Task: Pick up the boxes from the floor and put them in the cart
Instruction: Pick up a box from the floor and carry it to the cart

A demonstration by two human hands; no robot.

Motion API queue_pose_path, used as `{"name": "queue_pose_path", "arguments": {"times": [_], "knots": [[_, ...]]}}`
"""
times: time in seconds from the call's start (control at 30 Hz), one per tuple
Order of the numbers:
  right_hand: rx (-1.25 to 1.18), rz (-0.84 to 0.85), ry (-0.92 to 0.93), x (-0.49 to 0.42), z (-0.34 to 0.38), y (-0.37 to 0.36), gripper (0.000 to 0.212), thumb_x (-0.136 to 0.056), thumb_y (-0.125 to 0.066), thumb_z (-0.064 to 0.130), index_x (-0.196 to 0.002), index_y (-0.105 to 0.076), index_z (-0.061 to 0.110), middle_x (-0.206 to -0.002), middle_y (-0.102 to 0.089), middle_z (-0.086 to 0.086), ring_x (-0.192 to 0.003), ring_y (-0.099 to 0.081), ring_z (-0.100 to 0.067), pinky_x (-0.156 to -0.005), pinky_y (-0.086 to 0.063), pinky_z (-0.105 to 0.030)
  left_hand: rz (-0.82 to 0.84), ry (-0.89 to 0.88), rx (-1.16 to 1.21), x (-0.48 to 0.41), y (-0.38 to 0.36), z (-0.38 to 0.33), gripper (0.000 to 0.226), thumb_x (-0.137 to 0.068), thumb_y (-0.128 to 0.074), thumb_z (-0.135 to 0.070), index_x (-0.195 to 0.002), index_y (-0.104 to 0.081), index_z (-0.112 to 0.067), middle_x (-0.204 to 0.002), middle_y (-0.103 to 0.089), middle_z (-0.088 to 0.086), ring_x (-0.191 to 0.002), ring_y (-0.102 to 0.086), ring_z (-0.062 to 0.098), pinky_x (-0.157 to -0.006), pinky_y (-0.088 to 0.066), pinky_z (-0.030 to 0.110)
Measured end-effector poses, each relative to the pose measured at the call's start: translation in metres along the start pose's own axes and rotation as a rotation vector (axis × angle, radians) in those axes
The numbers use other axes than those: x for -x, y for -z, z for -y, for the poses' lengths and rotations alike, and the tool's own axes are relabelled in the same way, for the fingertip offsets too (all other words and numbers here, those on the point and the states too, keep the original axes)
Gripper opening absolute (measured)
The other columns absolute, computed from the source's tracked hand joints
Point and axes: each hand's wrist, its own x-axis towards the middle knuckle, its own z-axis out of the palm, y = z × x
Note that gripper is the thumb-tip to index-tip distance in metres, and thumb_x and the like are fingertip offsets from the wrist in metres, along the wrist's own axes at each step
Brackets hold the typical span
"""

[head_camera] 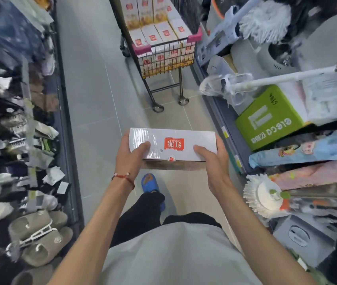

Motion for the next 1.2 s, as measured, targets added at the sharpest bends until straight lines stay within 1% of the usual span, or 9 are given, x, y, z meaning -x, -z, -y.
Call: {"name": "queue_pose_path", "arguments": {"times": [0.23, 0.33, 0.5, 0.63, 0.87, 0.93, 1.07, 1.13, 1.2], "knots": [[-0.007, -0.016, 0.036, -0.062, 0.049, -0.097, 0.051, -0.076, -0.073, 0.025, -0.126, -0.061, 0.023, -0.108, -0.074, 0.008, -0.099, -0.07, -0.006, -0.07, -0.054, -0.013, -0.003, -0.064, -0.026, -0.102, 0.051, -0.066, 0.033, -0.095, -0.06, -0.025, -0.123, -0.049, -0.037, -0.108, -0.062, -0.014, -0.097, -0.061, 0.006, -0.073, -0.049, 0.024], [-0.024, -0.024, 0.038, -0.09, 0.066, -0.13, 0.05, -0.081, -0.073, 0.022, -0.129, -0.059, 0.024, -0.112, -0.073, 0.007, -0.102, -0.07, -0.006, -0.073, -0.055, -0.015, -0.027, -0.106, -0.047, -0.138, 0.064, -0.091, 0.035, -0.096, -0.06, -0.024, -0.127, -0.049, -0.034, -0.105, -0.059, -0.019, -0.093, -0.06, 0.003, -0.068, -0.047, 0.017], [-0.045, -0.055, 0.046, -0.156, 0.094, -0.177, 0.045, -0.093, -0.069, 0.015, -0.135, -0.056, 0.022, -0.119, -0.071, 0.001, -0.108, -0.069, -0.012, -0.068, -0.056, -0.013, -0.029, -0.135, -0.053, -0.211, 0.073, -0.129, 0.037, -0.095, -0.062, -0.024, -0.13, -0.05, -0.03, -0.111, -0.06, -0.011, -0.102, -0.06, 0.006, -0.076, -0.049, 0.021], [-0.102, -0.077, 0.051, -0.221, 0.118, -0.208, 0.046, -0.087, -0.068, 0.017, -0.132, -0.06, 0.022, -0.115, -0.073, 0.003, -0.098, -0.072, -0.002, -0.065, -0.055, -0.013, -0.03, -0.157, -0.074, -0.278, 0.065, -0.165, 0.035, -0.095, -0.062, -0.026, -0.125, -0.047, -0.037, -0.107, -0.057, -0.023, -0.1, -0.06, 0.002, -0.07, -0.045, 0.014], [-0.168, -0.132, 0.029, -0.345, 0.169, -0.243, 0.043, -0.086, -0.067, 0.013, -0.129, -0.063, 0.019, -0.117, -0.075, -0.001, -0.104, -0.073, -0.011, -0.072, -0.056, -0.017, -0.025, -0.183, -0.133, -0.395, 0.03, -0.247, 0.037, -0.093, -0.064, -0.019, -0.127, -0.052, -0.025, -0.112, -0.062, -0.009, -0.101, -0.063, 0.008, -0.072, -0.05, 0.012], [-0.167, -0.142, 0.021, -0.375, 0.182, -0.247, 0.046, -0.085, -0.067, 0.017, -0.13, -0.063, 0.021, -0.118, -0.075, 0.001, -0.106, -0.072, -0.011, -0.073, -0.056, -0.017, -0.013, -0.185, -0.16, -0.425, 0.017, -0.268, 0.038, -0.092, -0.064, -0.016, -0.128, -0.053, -0.023, -0.111, -0.063, -0.01, -0.102, -0.062, 0.008, -0.074, -0.049, 0.014], [-0.188, -0.193, 0.008, -0.429, 0.206, -0.251, 0.05, -0.081, -0.067, 0.023, -0.13, -0.062, 0.029, -0.119, -0.074, 0.008, -0.107, -0.071, -0.005, -0.074, -0.056, -0.014, 0.043, -0.199, -0.203, -0.477, -0.012, -0.306, 0.041, -0.093, -0.063, -0.017, -0.13, -0.049, -0.024, -0.107, -0.06, -0.017, -0.093, -0.06, -0.001, -0.062, -0.049, 0.002], [-0.208, -0.218, -0.009, -0.45, 0.214, -0.251, 0.056, -0.082, -0.067, 0.024, -0.138, -0.058, 0.026, -0.123, -0.074, 0.008, -0.106, -0.071, -0.002, -0.075, -0.057, -0.014, 0.074, -0.2, -0.228, -0.498, -0.024, -0.321, 0.041, -0.094, -0.062, -0.019, -0.131, -0.046, -0.029, -0.115, -0.062, -0.011, -0.1, -0.063, 0.005, -0.072, -0.054, 0.009], [-0.234, -0.238, -0.023, -0.467, 0.219, -0.253, 0.059, -0.083, -0.067, 0.023, -0.141, -0.056, 0.024, -0.124, -0.074, 0.006, -0.107, -0.071, -0.004, -0.076, -0.057, -0.015, 0.109, -0.201, -0.257, -0.517, -0.033, -0.332, 0.042, -0.095, -0.062, -0.02, -0.131, -0.045, -0.032, -0.124, -0.062, -0.004, -0.11, -0.063, 0.015, -0.086, -0.058, 0.029]]}}
